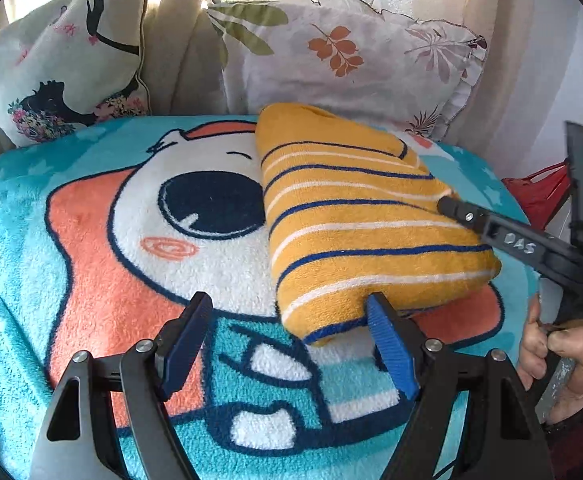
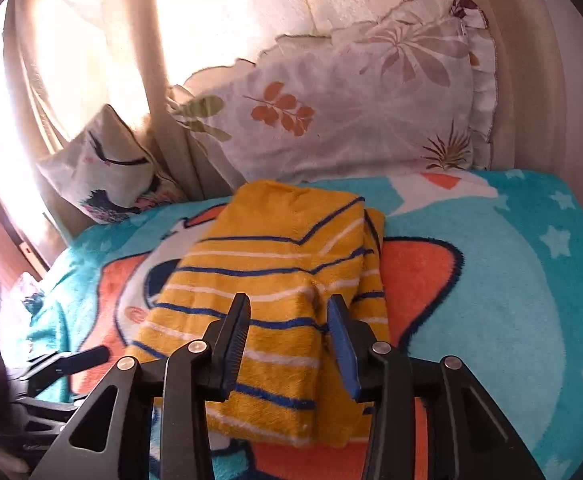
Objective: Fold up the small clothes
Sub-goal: 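Release the folded sweater with both grippers and pull them back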
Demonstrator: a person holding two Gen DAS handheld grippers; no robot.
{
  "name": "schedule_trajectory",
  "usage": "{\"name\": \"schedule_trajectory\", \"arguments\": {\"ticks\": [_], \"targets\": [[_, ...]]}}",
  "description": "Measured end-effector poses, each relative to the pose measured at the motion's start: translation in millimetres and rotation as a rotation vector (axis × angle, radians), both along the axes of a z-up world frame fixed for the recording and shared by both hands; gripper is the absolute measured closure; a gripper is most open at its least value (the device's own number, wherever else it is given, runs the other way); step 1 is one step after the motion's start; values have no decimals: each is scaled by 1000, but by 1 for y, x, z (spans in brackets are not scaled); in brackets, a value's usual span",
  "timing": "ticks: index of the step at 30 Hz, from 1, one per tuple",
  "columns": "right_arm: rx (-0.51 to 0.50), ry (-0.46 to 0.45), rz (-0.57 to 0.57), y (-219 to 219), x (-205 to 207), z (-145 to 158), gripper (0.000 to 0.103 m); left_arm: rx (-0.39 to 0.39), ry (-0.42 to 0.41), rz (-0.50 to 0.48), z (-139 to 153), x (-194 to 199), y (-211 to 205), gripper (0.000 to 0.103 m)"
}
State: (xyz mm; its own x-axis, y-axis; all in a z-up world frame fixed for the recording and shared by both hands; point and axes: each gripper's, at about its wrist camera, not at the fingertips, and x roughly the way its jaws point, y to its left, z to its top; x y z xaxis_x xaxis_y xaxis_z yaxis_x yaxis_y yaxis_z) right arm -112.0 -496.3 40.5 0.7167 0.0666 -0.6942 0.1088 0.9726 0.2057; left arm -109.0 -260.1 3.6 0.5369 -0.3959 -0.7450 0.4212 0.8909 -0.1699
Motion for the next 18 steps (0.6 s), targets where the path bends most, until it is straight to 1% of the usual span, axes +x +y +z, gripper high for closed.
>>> {"name": "schedule_trajectory", "arguments": {"ticks": [1,2,3,4,5,7,9,13,18], "targets": [[-52,57,-47,-2,7,-12,52,0,-2,-2,0,-1,3,24],[-54,113,-75,-7,13,-25,47,5,-7,4,1,-1,5,24],[-1,133,-90,-14,12,-34,47,15,-20,10,2,-2,7,24],[87,125,-107,-22,8,-40,46,20,-33,11,3,-3,9,24],[135,122,-121,-29,5,-42,44,25,-42,15,4,-4,12,24],[170,114,-146,-34,-1,-44,40,38,-64,32,5,-5,15,24],[187,108,-169,-37,-6,-46,39,61,-78,46,5,-4,19,24],[201,95,-206,-41,-13,-45,35,62,-45,76,1,0,31,24],[150,92,-228,-36,-16,-40,34,64,-20,95,-4,0,39,24]]}}
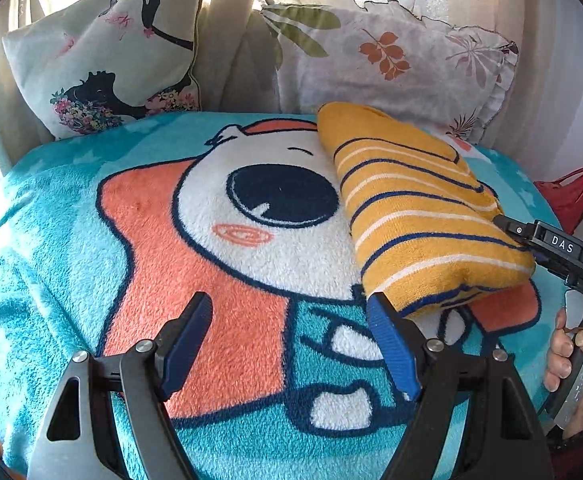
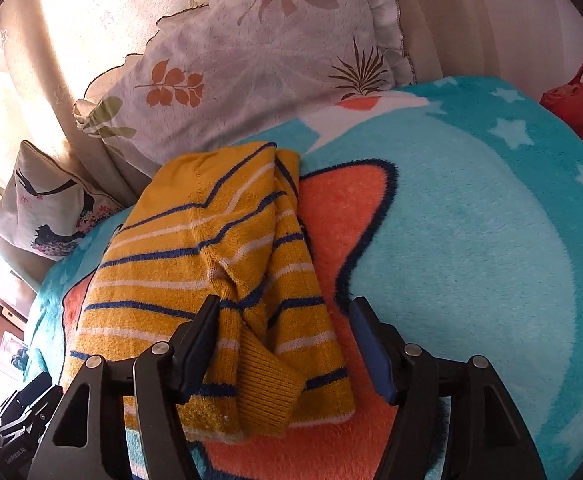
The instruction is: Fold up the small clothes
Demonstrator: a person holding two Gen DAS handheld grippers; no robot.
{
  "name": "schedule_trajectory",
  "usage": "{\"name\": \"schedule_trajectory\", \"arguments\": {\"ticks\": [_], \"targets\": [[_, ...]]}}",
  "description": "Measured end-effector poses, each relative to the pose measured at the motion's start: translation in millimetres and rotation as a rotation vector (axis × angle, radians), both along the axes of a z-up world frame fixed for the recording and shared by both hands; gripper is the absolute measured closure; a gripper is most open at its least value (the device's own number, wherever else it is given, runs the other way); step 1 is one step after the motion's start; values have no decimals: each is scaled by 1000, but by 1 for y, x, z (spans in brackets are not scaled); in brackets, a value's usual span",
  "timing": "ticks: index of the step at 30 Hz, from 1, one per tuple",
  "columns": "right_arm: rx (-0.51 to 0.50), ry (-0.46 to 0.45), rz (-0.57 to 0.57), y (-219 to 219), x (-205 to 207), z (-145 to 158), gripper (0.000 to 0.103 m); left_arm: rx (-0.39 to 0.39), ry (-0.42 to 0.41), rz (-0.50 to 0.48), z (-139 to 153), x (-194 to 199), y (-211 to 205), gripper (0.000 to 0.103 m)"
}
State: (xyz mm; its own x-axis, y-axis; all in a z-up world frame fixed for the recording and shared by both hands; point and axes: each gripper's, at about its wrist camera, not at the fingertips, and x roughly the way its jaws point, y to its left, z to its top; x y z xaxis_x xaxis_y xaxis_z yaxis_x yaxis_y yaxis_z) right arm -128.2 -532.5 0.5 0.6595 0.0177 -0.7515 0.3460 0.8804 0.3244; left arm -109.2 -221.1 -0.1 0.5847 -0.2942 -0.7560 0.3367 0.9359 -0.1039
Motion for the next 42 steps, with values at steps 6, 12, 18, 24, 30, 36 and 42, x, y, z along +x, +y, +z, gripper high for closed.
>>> {"name": "schedule_trajectory", "arguments": {"ticks": [6,12,18,24,30,36,42], "targets": [[-51,-16,-33,8,-11,9,34,2,3,-12,0,-8,0,24],[-63,-26,-43,7,-28,17,33,2,-3,-21,4,-18,-1,24],[-152,-14,-50,3,-46,27,33,3,-11,-37,9,-27,-4,24],[-188,12,-80,-12,-66,27,32,9,8,-47,4,-27,-10,24],[-117,32,-77,-23,-69,13,32,-120,68,-54,1,-14,-4,24],[54,-19,45,-41,-26,22,24,-323,195,-89,4,58,5,23],[164,-5,99,-58,46,13,21,-368,400,-129,-38,131,-22,22]]}}
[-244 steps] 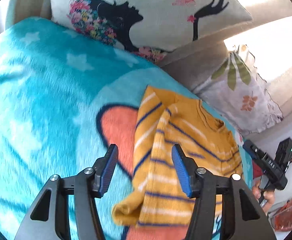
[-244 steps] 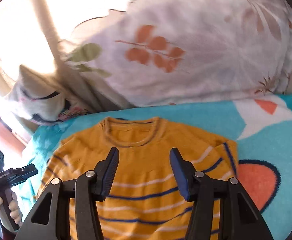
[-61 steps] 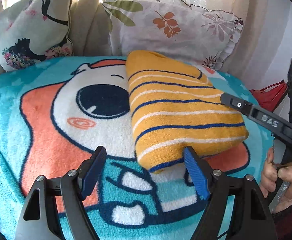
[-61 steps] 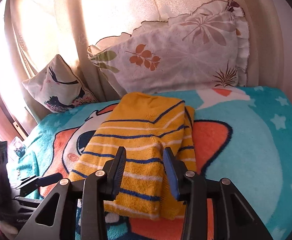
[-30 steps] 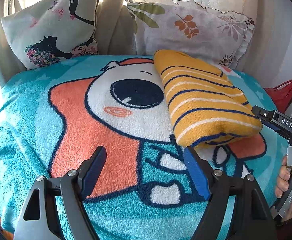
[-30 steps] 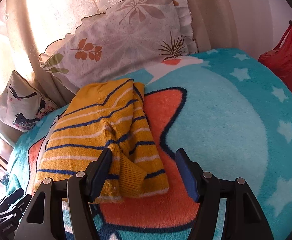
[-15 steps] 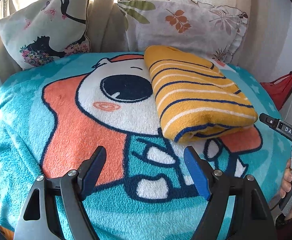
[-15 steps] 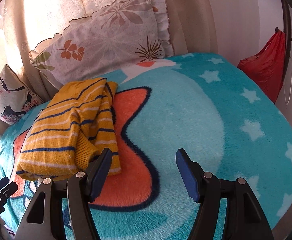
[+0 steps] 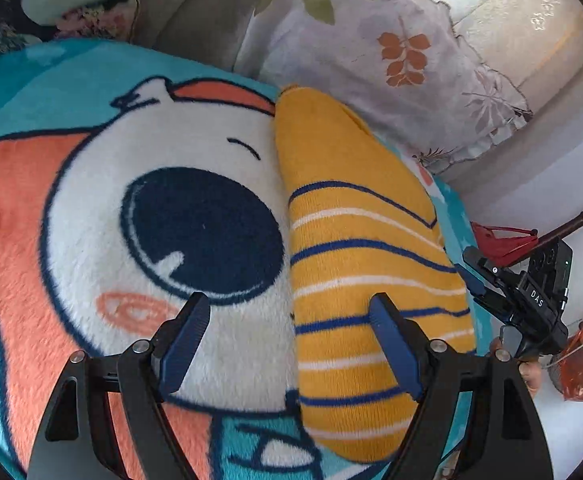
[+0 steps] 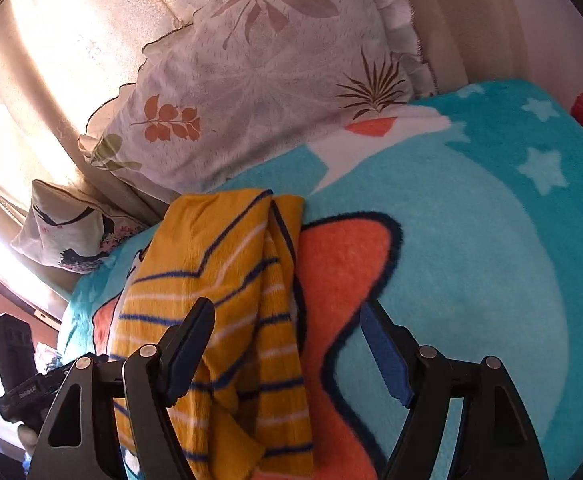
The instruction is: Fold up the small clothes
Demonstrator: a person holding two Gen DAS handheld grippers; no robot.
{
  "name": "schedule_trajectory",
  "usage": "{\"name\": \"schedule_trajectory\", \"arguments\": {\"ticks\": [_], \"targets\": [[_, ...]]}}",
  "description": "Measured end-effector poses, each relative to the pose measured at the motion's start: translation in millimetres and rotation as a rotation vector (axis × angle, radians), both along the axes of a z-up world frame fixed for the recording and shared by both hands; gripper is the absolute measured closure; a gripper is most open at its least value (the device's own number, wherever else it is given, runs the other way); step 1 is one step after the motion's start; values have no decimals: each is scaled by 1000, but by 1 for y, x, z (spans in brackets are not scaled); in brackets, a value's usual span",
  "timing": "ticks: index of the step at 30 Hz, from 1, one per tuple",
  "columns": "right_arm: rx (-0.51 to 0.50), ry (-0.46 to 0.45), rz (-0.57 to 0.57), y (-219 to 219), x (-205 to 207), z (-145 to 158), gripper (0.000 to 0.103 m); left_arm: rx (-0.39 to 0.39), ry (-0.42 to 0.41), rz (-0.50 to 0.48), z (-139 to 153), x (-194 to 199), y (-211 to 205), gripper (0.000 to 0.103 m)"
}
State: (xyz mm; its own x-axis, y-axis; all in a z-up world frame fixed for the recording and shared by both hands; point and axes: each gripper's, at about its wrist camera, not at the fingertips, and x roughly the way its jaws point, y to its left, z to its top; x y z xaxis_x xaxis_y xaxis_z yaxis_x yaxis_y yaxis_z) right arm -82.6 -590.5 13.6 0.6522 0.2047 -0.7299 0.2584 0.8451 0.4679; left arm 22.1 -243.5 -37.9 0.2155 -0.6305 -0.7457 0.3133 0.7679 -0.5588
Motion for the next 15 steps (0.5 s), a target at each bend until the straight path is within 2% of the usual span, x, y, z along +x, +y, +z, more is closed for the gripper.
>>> {"name": "schedule_trajectory", "arguments": {"ticks": [2,6,7,8,9,10,11,12,14,15], "targets": [[59,23,38,-1,24,-12,21,-65,60,-37,-11,17,-11,21],[54,78,70,6,63,-36,18,-99,53,-64,-12,32,-34,16],[42,64,68,8,69,-39,17,-96,41,-76,-11,31,-41,15],[24,40,70,11,73,-38,21,-85,27,-98,-10,30,-48,20],[21,49,98,16,78,-39,34,-93,27,-131,-7,26,-54,33],[43,52,141,21,83,-39,65,-77,18,-137,-3,22,-58,45],[70,49,146,25,85,-36,71,-68,-9,-128,6,20,-58,54],[68,40,138,30,85,-30,76,-89,-18,-131,15,19,-57,58],[41,-9,185,46,85,-8,78,-126,-39,-129,36,21,-52,61],[31,-41,208,55,85,5,78,-118,-64,-122,48,20,-49,61]]}}
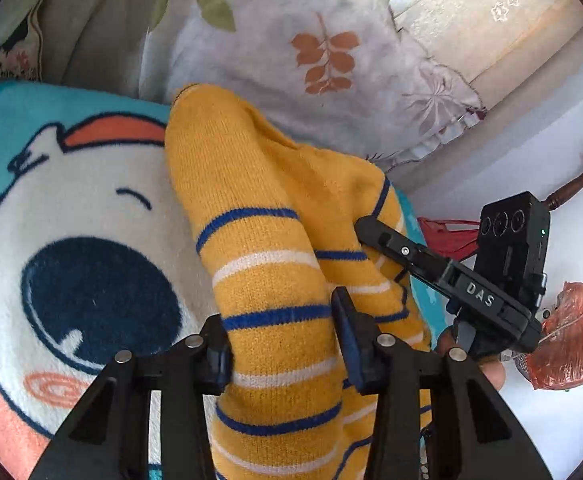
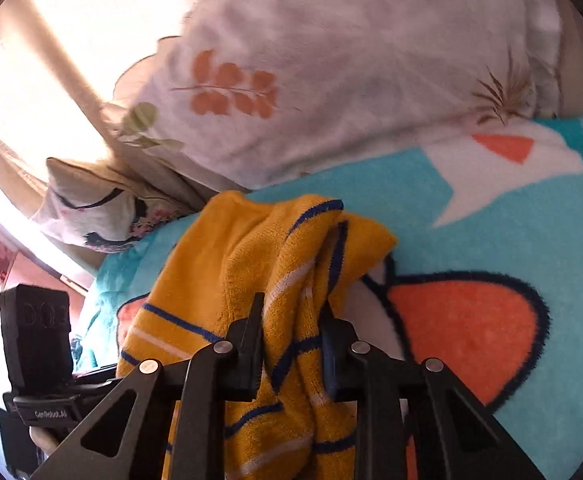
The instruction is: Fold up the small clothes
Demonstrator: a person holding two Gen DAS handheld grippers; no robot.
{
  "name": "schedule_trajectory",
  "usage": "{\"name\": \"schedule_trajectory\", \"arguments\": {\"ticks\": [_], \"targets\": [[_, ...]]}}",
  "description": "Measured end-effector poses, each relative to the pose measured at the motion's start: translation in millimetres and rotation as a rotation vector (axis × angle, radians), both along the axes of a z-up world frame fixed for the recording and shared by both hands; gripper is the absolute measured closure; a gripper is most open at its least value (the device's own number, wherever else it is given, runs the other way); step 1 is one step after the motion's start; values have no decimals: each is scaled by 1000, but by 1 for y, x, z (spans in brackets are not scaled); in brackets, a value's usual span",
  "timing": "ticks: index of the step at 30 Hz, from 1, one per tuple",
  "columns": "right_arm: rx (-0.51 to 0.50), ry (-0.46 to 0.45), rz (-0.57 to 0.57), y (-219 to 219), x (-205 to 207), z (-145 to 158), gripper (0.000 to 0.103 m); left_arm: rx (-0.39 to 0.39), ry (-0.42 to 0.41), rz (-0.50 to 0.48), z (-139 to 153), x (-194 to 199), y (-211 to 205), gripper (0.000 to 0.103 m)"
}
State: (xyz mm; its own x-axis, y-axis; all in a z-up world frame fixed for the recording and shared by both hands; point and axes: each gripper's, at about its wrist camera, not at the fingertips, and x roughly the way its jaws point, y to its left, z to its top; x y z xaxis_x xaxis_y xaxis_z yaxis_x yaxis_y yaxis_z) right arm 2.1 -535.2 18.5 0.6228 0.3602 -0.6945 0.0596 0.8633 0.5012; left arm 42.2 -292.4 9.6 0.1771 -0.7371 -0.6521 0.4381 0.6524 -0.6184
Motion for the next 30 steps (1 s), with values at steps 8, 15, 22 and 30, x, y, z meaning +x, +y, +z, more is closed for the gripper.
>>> {"name": "schedule_trajectory", "arguments": {"ticks": [8,15,22,30], "targets": [[-180,-55,-66,24,8,23,49,265,-92,144,7,-1,22,45],[-215,-81,-120,20,-14,30,49,215,-70,181,-15,-25,40,45],[-158,-85,24,52,-44,35,39,194,-114,186,-21,-45,43,41],[-112,-58,31,61,-82,2,58,103,-82,213,-9,-53,68,41]]}}
